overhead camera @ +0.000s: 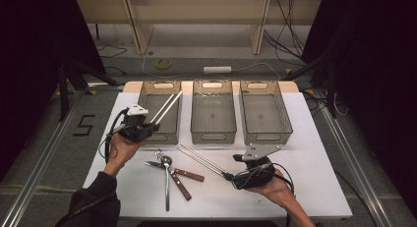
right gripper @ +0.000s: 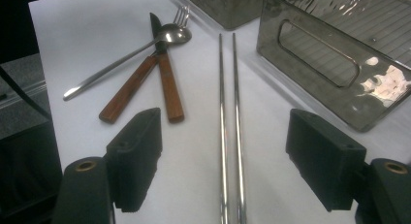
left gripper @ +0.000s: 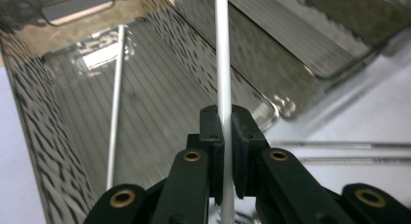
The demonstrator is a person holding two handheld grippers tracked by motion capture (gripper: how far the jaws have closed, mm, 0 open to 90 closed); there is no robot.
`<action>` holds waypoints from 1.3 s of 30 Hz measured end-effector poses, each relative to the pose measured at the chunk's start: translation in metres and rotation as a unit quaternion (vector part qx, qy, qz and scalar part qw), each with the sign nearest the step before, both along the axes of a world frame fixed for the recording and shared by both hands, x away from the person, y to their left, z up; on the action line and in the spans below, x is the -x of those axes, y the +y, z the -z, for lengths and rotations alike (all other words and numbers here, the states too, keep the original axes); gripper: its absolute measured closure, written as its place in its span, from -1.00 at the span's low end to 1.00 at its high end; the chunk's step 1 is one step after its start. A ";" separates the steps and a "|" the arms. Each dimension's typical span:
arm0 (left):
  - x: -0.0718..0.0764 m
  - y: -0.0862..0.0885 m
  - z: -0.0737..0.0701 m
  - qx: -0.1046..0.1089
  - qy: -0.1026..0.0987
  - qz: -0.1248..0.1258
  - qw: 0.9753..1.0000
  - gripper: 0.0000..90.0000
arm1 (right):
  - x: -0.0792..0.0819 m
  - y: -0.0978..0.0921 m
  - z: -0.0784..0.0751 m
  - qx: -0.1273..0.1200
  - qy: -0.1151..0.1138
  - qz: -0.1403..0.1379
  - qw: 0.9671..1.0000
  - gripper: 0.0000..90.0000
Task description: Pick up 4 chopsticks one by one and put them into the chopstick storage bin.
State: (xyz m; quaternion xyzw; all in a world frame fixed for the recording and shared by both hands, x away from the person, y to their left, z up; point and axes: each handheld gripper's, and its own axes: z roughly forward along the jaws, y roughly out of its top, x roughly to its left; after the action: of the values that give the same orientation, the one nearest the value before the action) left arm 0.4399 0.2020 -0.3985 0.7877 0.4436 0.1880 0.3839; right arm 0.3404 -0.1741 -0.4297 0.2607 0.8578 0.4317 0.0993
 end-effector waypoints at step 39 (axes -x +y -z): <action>-0.096 0.011 0.011 -0.022 0.024 -0.061 0.998 0.87 | -0.001 0.002 0.003 -0.003 0.007 -0.015 1.000 -0.33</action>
State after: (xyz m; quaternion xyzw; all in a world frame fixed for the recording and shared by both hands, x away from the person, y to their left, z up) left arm 0.5359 0.2130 -0.4092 0.7715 0.4962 0.2018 0.3433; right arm 0.3413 -0.1722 -0.4328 0.2515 0.8607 0.4342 0.0859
